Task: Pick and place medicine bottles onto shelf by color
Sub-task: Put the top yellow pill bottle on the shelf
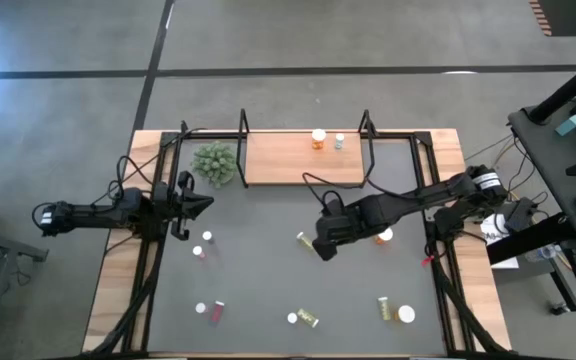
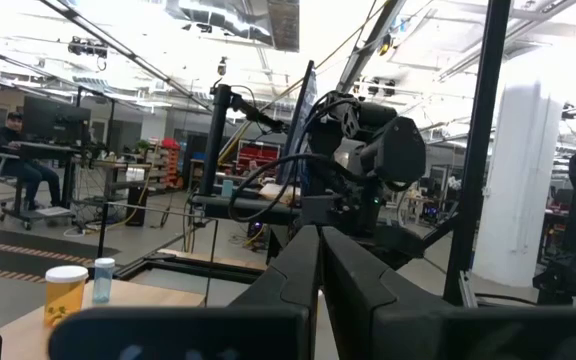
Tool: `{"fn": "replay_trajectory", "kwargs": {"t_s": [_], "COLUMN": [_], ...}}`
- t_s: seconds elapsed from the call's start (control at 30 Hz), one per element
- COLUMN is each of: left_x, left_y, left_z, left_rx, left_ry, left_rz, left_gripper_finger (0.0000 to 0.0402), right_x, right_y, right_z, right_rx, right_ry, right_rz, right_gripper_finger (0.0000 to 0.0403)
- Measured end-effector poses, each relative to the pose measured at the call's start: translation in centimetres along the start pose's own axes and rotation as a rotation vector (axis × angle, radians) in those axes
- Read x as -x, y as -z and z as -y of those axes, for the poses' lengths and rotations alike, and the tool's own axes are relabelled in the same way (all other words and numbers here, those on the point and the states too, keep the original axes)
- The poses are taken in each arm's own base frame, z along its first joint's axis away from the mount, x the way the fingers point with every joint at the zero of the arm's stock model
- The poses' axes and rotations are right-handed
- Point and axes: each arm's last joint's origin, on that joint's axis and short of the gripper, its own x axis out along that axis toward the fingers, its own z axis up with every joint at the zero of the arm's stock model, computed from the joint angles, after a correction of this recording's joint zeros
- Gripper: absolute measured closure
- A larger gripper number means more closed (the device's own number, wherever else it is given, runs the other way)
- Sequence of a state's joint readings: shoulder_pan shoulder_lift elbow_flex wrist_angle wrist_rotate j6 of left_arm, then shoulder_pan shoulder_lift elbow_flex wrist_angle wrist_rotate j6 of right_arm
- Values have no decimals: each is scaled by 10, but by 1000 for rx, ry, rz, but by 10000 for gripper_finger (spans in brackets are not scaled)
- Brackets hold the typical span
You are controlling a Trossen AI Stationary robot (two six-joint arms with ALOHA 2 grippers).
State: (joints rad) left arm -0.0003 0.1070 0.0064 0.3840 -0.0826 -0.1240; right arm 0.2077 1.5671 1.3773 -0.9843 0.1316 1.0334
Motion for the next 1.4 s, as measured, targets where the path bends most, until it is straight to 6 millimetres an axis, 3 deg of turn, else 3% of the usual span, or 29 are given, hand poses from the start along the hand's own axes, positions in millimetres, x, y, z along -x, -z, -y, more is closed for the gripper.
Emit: {"fn": "replay_trajectory", "kwargs": {"t_s": [0.4,0.7,1.4], "left_x": [0,0,0], "left_y": [0,0,0], "left_z": [0,0,0], "left_rx": [0,0,0], "left_ry": [0,0,0], "left_rz": [0,-1,0], "left_gripper_finger": [402,402,402], "right_x": [-23,-34,-82], "right_y": [-10,-22,-30], "right_z": [-21,-24,-15], "right_rx": [239,151,145], "right_ry": [-103,-96,43], "right_rz": [82,176,94], "right_gripper_finger": [7,7,7]}}
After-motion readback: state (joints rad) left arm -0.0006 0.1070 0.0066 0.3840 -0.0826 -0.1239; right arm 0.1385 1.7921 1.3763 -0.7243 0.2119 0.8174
